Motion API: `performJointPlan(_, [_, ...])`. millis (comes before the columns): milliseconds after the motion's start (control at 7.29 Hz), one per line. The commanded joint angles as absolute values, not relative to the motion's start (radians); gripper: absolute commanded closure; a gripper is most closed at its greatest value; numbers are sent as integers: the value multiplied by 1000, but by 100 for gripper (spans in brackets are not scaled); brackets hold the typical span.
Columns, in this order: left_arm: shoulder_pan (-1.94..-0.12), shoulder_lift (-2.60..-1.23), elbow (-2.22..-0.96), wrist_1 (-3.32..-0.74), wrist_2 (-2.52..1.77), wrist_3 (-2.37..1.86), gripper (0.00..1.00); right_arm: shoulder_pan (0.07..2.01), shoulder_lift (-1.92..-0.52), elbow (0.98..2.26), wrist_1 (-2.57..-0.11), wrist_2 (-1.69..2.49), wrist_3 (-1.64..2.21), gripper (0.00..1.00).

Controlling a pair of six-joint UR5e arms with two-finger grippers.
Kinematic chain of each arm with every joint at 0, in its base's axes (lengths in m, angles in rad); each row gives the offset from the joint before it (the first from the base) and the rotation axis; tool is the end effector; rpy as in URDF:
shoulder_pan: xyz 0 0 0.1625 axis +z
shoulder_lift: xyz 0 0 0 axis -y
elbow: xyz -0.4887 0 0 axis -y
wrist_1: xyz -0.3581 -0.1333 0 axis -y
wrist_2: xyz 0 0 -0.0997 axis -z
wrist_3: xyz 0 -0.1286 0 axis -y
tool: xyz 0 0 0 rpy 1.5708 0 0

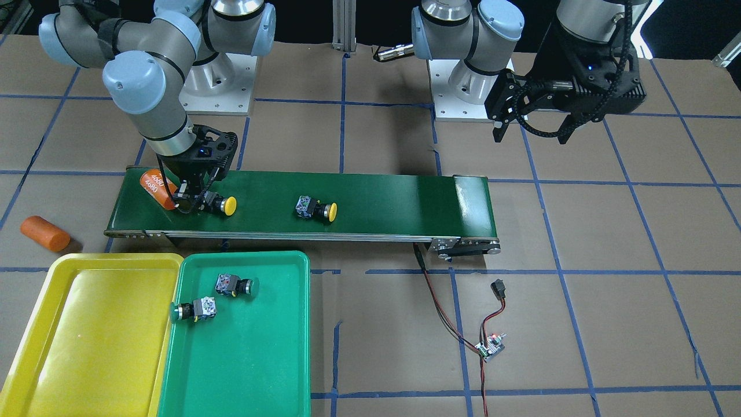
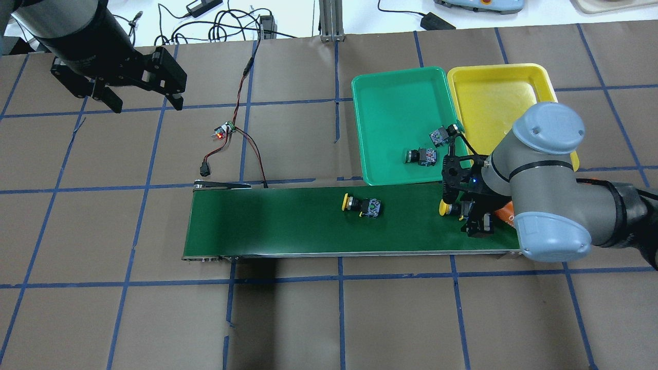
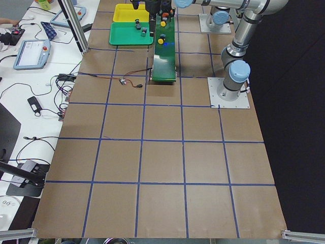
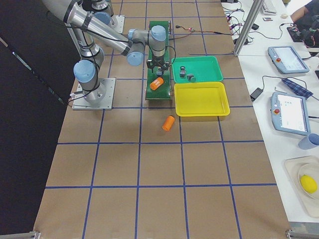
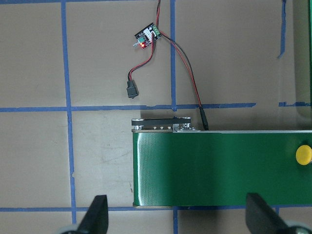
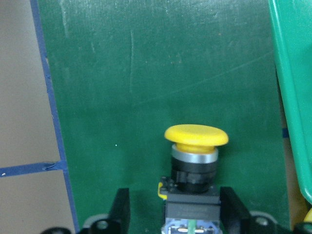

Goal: Sort buttons by color to trays
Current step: 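Carry the yellow button into the yellow tray with the right gripper and release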

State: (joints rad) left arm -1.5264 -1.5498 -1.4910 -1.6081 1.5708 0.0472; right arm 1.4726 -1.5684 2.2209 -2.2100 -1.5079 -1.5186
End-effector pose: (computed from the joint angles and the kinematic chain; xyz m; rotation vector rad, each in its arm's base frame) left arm -0.1130 -0.4591 0.5651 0.0044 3.1371 -0.0995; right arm 0.1031 -0.3957 0.3041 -2.0129 2.3419 -0.0561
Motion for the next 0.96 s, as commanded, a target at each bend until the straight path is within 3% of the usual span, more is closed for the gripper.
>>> performJointPlan(0, [-1526, -1552, -1491, -1608, 1569, 46, 0, 1473, -1562, 2215, -2226, -1514, -1517, 81])
performJointPlan(411, [-1526, -1552, -1491, -1608, 1571, 46, 0, 1474, -1548, 2150, -2303, -1517, -1513, 86])
performJointPlan(823, [-1526, -1554, -1491, -1608, 1571, 45, 0, 1451, -1326, 1878, -2290, -1581, -1573, 85])
